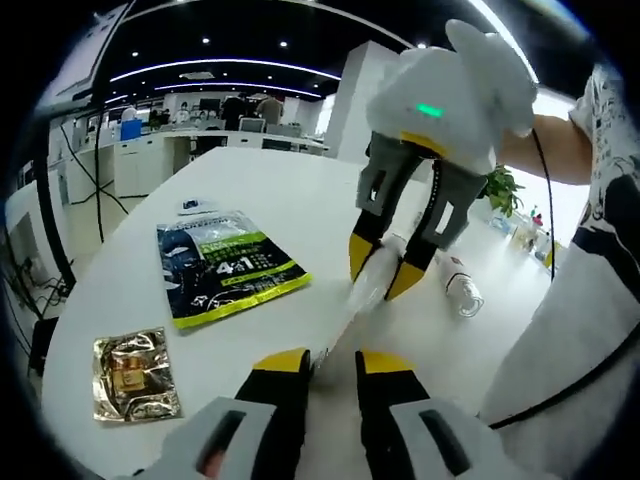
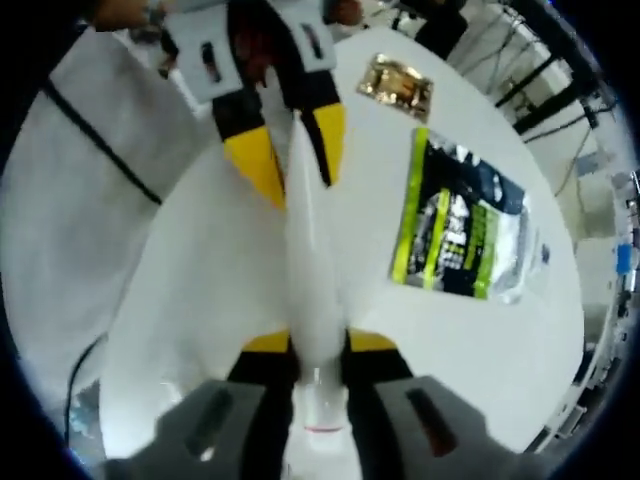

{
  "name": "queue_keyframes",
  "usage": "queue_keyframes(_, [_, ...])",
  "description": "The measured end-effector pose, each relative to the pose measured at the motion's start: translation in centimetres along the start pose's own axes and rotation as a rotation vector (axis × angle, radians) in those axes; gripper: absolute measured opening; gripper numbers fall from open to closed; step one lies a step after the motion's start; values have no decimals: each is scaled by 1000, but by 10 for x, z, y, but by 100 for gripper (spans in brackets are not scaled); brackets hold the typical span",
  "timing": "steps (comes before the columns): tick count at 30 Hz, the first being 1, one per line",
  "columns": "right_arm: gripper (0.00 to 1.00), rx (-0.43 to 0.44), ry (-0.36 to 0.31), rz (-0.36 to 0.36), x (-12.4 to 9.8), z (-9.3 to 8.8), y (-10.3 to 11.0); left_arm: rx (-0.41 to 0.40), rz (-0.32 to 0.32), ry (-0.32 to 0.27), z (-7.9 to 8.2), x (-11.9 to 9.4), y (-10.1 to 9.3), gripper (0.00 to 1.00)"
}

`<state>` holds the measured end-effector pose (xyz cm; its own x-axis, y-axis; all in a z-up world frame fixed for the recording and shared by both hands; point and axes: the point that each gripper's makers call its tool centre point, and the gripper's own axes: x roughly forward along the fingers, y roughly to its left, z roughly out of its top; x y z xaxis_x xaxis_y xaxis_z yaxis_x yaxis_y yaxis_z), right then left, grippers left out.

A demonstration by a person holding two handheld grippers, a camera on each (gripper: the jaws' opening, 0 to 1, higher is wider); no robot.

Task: Arrange the skincare products in the storage area until every visible bottle or jar stands upright without overlapping.

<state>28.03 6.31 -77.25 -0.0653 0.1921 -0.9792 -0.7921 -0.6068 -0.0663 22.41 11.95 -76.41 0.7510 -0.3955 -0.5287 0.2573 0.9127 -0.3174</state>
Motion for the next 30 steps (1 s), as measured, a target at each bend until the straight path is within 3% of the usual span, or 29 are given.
queue_keyframes(6, [16,2,-5,-27,-5,-13,8,11,7,-2,-3,-3,0,22])
queue_keyframes(16, [16,120,-197,-63,-23,-4,7,-47,6,-19,-5,-4,-1,22])
queue_keyframes(21, [16,166,-320,-98,-34,10,2,-69,-3,-22,-4,-6,-5,22])
queue_keyframes(24, [16,201,-407,-107,-41,19,1,-99,-43,-77,8,-7,-14,22])
queue_keyframes(30, [16,202,-547,-148,-56,38,0,-161,-140,-241,51,-17,-28,22])
